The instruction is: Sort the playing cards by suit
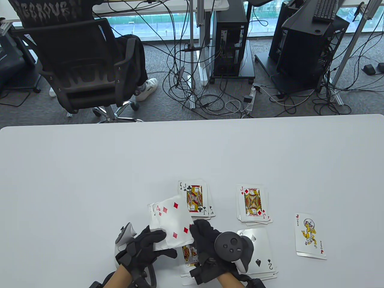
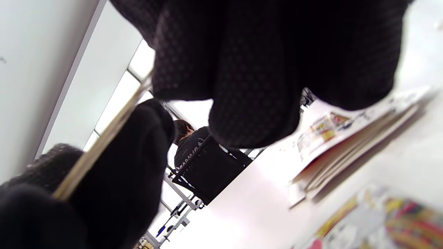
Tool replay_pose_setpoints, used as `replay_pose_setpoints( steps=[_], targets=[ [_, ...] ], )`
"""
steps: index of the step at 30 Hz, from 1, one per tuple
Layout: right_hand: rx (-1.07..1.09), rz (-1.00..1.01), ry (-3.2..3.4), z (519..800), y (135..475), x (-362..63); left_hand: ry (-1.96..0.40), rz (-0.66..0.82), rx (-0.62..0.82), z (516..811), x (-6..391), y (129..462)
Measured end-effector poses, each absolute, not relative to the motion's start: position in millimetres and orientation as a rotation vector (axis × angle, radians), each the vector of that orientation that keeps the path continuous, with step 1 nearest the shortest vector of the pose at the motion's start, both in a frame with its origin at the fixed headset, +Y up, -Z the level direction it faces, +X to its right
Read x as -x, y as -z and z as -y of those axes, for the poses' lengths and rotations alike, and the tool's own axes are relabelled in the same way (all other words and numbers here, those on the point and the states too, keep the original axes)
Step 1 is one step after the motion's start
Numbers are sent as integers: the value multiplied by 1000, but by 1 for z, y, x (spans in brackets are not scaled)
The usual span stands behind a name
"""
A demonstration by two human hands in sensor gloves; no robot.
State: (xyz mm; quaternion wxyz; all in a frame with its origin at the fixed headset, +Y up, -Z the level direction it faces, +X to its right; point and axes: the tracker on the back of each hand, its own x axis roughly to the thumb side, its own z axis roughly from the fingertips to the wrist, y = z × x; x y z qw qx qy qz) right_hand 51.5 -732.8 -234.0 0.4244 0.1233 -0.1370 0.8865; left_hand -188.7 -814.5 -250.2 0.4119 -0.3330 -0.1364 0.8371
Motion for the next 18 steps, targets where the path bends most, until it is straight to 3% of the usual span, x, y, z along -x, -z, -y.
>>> replay_pose_setpoints(
  steps=[6,12,18],
  targets=[
    [-160,310,-2121,720,248,-82,-2115,346,832,814,189,250],
    [6,336,-2240,699,280,-140,-2117,334,829,814,190,250],
    [307,249,-2460,712,299,-191,-2130,331,816,813,190,250]
  ],
)
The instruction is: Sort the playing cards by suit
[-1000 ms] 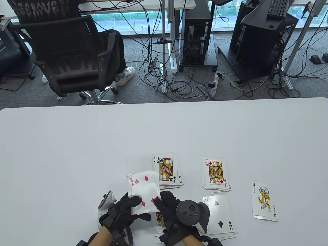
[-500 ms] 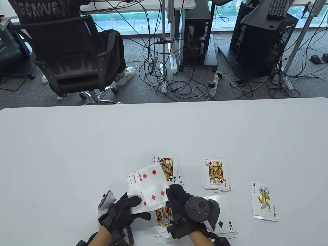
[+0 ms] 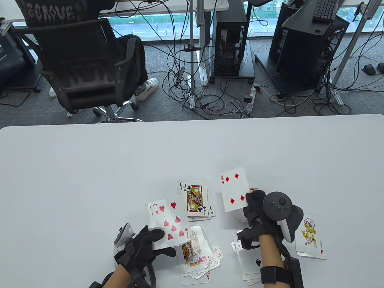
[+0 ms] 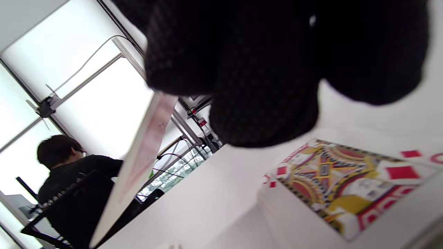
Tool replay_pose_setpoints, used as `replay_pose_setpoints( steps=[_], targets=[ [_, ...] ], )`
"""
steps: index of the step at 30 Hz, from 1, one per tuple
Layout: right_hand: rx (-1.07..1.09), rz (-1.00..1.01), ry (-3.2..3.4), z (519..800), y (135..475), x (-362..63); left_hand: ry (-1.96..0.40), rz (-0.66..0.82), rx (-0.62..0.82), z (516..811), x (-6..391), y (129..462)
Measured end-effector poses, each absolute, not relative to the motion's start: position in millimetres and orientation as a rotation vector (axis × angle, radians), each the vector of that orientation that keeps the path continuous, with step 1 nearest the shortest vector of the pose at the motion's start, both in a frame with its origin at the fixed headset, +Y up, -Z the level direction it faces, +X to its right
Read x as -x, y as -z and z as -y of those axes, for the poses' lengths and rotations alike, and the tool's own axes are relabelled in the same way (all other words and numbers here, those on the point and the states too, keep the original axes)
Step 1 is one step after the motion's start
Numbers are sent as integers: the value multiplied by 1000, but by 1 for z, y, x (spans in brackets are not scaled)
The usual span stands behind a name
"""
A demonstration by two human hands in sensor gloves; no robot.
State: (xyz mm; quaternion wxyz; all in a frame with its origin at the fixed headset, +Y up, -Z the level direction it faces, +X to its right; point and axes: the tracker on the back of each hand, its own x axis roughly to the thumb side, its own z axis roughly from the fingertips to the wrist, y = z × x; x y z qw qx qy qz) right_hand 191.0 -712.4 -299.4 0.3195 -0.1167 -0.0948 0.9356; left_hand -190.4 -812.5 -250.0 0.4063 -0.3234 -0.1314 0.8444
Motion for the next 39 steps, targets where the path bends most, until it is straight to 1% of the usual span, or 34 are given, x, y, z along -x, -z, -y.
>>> replay_pose_setpoints(
  steps=[5,10,14,18,20,23,25,27,31,35,36,39],
  targets=[
    [473,118,-2647,741,306,-210,-2144,328,801,812,192,250],
    [595,-38,-2842,756,311,-214,-2150,316,798,813,193,250],
    [667,-163,-2894,762,313,-210,-2148,313,799,813,194,250],
    [754,-219,-2936,760,310,-209,-2149,312,797,813,194,250],
    [747,-161,-2957,752,308,-208,-2149,315,795,812,195,250],
    [609,-38,-2954,733,305,-200,-2144,314,800,813,195,250],
    [468,43,-2915,719,301,-189,-2140,312,805,813,194,250],
    [285,163,-2822,705,292,-171,-2139,309,805,813,194,249],
    [-63,286,-2566,691,266,-129,-2131,314,796,812,195,250],
    [-245,329,-2377,690,244,-84,-2129,301,803,814,195,249],
    [-302,305,-2357,694,239,-71,-2130,298,802,814,195,249],
    [-384,247,-2359,708,231,-45,-2128,301,797,813,195,249]
  ],
)
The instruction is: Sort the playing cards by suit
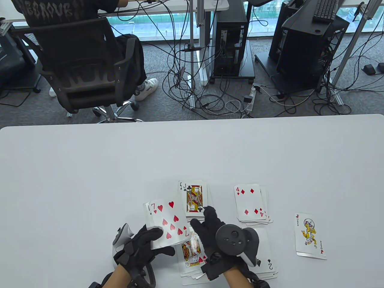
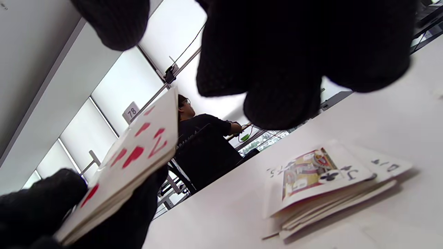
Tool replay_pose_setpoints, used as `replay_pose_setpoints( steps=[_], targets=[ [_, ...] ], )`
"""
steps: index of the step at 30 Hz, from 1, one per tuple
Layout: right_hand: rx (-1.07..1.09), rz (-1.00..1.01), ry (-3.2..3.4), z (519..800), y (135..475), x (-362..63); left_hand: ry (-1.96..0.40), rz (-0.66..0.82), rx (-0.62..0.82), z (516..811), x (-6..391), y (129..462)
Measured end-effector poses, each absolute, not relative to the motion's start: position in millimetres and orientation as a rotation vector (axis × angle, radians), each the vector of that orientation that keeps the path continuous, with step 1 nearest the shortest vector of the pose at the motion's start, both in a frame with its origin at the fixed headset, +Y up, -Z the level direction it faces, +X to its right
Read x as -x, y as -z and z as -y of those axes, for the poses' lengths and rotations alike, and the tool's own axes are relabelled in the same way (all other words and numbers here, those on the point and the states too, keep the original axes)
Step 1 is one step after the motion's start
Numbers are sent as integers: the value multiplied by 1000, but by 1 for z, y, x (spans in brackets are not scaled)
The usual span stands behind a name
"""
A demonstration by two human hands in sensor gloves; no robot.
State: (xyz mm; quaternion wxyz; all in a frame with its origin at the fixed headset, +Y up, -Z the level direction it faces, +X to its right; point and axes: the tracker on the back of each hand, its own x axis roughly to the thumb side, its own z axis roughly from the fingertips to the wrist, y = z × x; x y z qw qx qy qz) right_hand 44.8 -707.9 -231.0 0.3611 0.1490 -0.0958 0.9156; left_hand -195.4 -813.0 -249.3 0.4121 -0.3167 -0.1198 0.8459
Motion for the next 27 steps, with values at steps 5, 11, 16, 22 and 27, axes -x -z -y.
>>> replay_pose_setpoints(
  steps=[5,11,16,22,27],
  targets=[
    [-477,279,-2461,726,222,-28,-2124,294,806,814,195,249],
    [-479,327,-2408,731,219,-29,-2109,329,839,811,188,246],
    [-472,325,-2414,731,218,-29,-2095,356,871,810,181,243],
    [-399,364,-2308,732,216,-34,-2084,350,876,810,181,243],
    [-381,350,-2256,732,218,-39,-2086,355,877,809,180,243]
  ],
)
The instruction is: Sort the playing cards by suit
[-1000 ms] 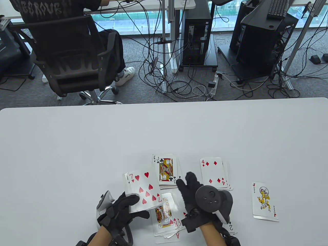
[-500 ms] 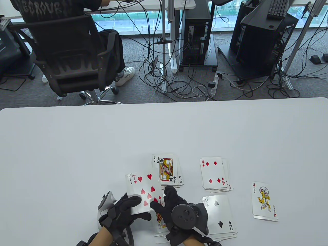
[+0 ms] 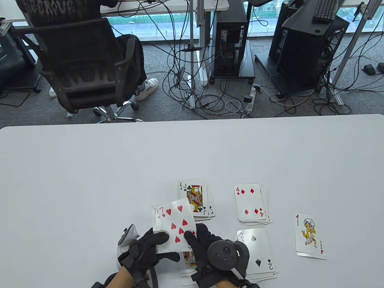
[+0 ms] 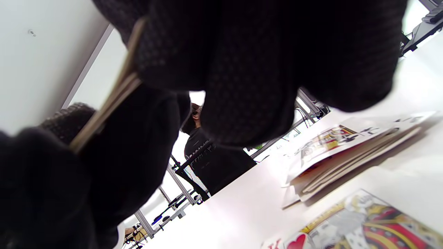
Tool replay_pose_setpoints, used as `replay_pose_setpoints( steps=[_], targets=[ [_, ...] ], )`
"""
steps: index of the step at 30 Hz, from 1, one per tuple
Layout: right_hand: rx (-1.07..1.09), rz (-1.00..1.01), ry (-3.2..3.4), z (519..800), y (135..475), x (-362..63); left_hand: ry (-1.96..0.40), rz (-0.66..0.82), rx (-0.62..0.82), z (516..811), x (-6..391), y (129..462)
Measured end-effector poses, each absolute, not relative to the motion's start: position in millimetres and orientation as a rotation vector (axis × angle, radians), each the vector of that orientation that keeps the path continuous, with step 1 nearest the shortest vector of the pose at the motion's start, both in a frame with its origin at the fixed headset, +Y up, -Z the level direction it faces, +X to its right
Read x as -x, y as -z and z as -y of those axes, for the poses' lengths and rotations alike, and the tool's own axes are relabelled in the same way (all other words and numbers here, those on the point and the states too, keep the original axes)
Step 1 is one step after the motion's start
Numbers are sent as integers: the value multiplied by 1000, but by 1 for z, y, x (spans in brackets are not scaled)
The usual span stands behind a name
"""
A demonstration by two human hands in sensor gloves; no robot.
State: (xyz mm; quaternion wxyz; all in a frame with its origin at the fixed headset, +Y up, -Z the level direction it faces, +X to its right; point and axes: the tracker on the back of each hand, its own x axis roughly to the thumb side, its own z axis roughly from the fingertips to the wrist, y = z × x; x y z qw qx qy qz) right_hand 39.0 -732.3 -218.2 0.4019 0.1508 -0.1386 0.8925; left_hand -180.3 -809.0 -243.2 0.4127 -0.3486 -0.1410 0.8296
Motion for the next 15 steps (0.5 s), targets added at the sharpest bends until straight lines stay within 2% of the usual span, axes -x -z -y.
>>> replay_pose_setpoints(
  steps=[8,11,15],
  targets=[
    [-252,437,-2303,724,225,-67,-2102,362,836,805,184,245],
    [-150,405,-2196,720,229,-88,-2119,355,817,804,186,246],
    [-147,374,-2071,720,231,-103,-2150,336,784,803,190,248]
  ],
)
